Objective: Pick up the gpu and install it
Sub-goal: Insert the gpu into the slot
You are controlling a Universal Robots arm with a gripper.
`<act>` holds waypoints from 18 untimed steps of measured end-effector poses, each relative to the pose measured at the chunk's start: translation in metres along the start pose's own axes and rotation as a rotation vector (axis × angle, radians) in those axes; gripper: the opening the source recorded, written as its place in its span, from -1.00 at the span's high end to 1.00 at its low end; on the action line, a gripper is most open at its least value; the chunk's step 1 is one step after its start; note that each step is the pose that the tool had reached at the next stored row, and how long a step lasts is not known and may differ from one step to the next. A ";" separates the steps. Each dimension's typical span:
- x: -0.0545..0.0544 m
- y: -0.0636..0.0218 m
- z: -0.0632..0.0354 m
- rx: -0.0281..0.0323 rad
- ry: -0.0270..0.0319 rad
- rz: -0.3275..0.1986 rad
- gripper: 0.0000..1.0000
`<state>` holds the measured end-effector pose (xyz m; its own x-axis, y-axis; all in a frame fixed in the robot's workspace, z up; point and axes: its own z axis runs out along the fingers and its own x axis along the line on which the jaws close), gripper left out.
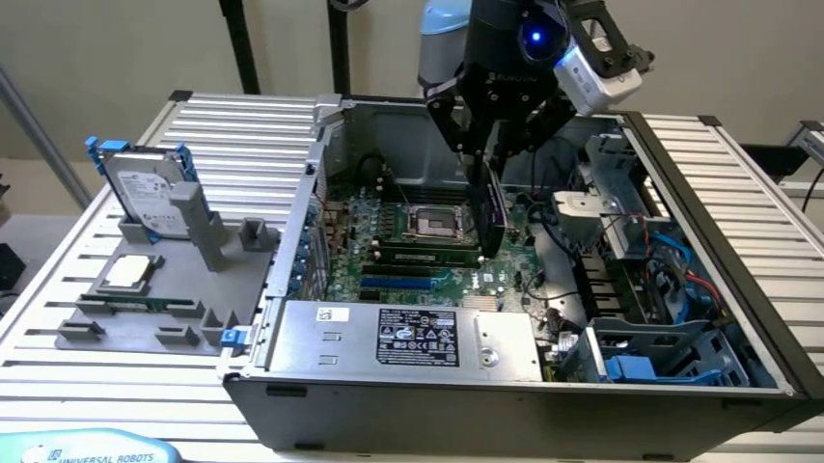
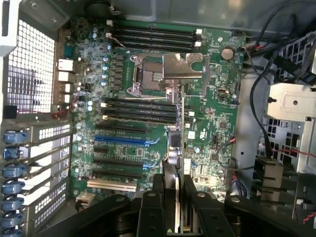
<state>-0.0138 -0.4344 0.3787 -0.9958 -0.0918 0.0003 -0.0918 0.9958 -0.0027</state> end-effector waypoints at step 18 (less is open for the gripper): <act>0.000 0.0000 0.0126 0.0001 -0.0009 -0.328 0.47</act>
<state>-0.0139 -0.4344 0.3661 -0.9132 -0.4076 0.0003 -0.4076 0.9132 -0.0027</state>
